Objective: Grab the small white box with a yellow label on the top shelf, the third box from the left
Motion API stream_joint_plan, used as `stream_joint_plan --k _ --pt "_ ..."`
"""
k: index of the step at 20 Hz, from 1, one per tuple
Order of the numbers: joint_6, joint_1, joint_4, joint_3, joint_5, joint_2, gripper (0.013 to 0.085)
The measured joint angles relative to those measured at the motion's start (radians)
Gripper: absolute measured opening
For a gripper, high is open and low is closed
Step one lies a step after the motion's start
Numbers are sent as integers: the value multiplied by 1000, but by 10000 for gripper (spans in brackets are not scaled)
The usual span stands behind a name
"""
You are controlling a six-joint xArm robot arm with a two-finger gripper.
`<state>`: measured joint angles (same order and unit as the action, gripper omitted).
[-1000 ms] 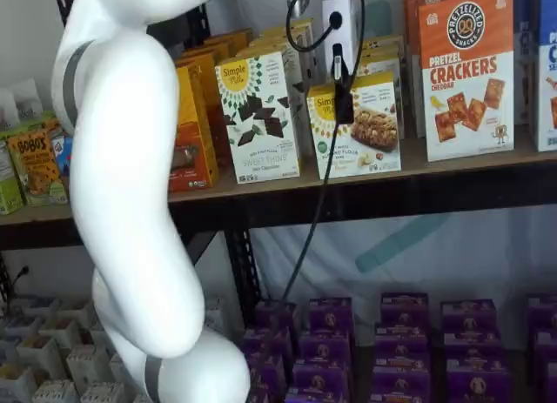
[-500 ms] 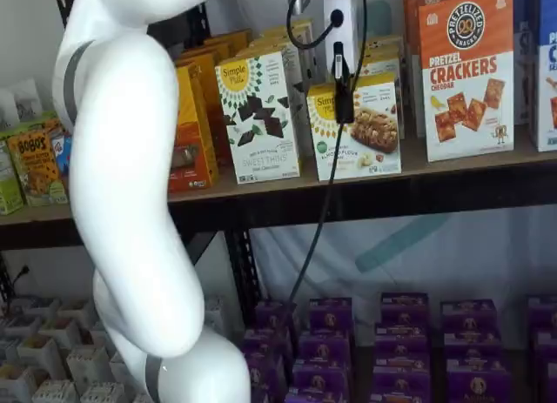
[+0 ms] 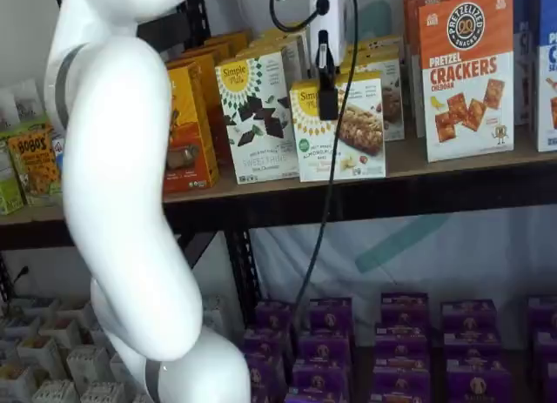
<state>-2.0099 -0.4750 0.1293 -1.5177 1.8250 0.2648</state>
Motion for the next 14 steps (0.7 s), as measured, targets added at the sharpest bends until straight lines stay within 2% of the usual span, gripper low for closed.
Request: stream_joint_plan --k 6,14 --pt "-12 -24 28 92 28 117 370" --pt "-7 -10 5 247 -4 265 370"
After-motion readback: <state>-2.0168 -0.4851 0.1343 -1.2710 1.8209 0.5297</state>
